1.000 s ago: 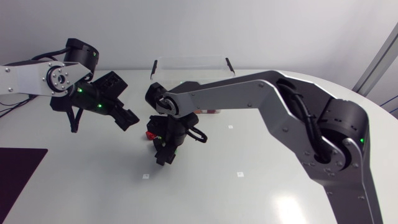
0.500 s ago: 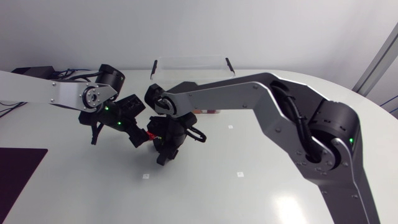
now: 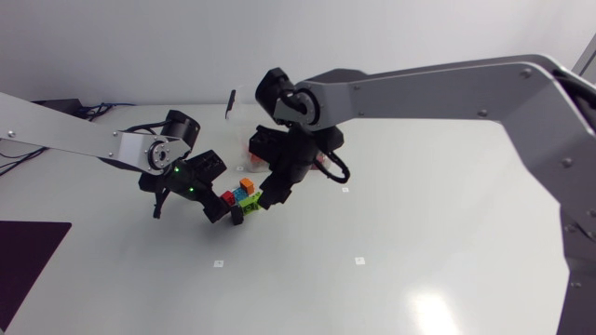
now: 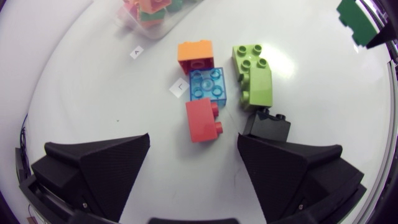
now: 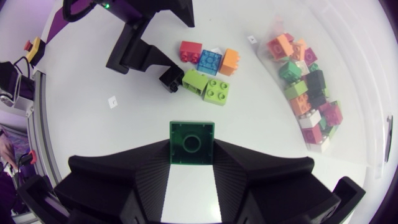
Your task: Place the duplo bricks in the container
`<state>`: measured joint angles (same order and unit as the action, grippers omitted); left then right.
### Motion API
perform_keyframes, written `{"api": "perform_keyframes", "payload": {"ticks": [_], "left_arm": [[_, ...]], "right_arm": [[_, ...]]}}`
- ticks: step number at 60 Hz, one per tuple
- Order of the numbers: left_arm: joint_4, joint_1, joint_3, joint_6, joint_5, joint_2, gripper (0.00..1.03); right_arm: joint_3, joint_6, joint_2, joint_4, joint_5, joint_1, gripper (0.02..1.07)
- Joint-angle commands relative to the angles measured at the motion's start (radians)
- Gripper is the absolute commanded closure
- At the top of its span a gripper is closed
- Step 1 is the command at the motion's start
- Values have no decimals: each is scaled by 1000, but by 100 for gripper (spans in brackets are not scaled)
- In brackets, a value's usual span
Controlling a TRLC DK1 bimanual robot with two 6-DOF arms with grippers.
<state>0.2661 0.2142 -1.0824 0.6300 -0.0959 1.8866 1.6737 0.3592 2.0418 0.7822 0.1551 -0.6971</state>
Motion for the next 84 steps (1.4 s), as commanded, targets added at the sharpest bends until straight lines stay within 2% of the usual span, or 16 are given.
{"api": "perform_keyframes", "payload": {"ticks": [1,11,21,32,37,50,70,84], "left_arm": [[-18,-4,-42,20,5,39,7],[-25,5,-62,16,2,74,12],[-25,13,-63,7,1,78,27],[-21,27,-59,-6,-1,77,54],[-18,39,-53,-6,-1,77,74],[25,62,-45,-3,-1,60,76],[107,63,-39,2,-1,-70,76],[150,94,-67,-6,-1,-147,76]], "right_arm": [[-28,-25,-57,-8,17,27,79],[-9,-62,-111,-47,55,80,79],[24,-106,-124,-81,75,130,79],[67,-161,-123,-113,93,173,79],[89,-187,-120,-139,101,196,79],[146,-259,-100,-196,106,251,79],[199,-319,-37,-248,101,291,79],[199,-365,3,-339,75,318,79]]}}
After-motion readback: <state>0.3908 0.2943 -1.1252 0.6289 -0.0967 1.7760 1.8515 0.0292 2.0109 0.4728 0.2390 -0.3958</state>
